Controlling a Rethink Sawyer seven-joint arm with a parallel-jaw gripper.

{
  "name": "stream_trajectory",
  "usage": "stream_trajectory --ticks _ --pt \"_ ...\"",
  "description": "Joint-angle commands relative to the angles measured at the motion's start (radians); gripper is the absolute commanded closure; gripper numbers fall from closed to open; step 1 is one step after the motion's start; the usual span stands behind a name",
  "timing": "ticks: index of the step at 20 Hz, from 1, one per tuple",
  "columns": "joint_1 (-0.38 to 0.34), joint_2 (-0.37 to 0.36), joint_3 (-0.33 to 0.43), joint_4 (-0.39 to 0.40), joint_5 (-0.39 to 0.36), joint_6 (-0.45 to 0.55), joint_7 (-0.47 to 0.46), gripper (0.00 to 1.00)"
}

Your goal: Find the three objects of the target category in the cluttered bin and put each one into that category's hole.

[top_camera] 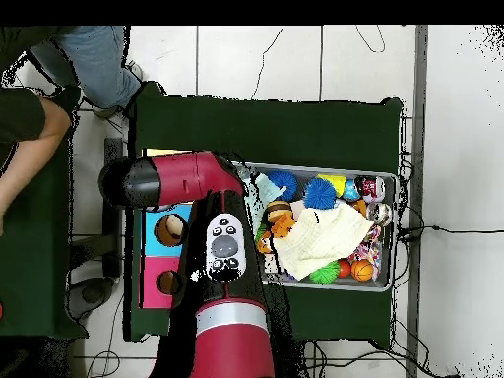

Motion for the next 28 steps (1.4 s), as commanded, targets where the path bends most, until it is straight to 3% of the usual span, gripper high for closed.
stream_trajectory --ticks 1,8,9,26,27,28 --pt "-0.036 -0.068 0.073 0.112 -0.011 0.028 0.004 0.00" --pt "-0.052 -0.057 0.083 0.114 -0.016 0.005 -0.007 0.00" --pt "-0.055 -0.055 0.087 0.108 -0.028 0.003 -0.023 1.00" --pt "-0.060 -0.075 0.099 0.132 -0.013 0.000 -0.002 1.00" --pt "-0.058 -0.072 0.100 0.123 -0.022 0.004 -0.017 0.00" --pt "-0.061 -0.069 0.102 0.120 -0.024 -0.006 -0.019 0.00"
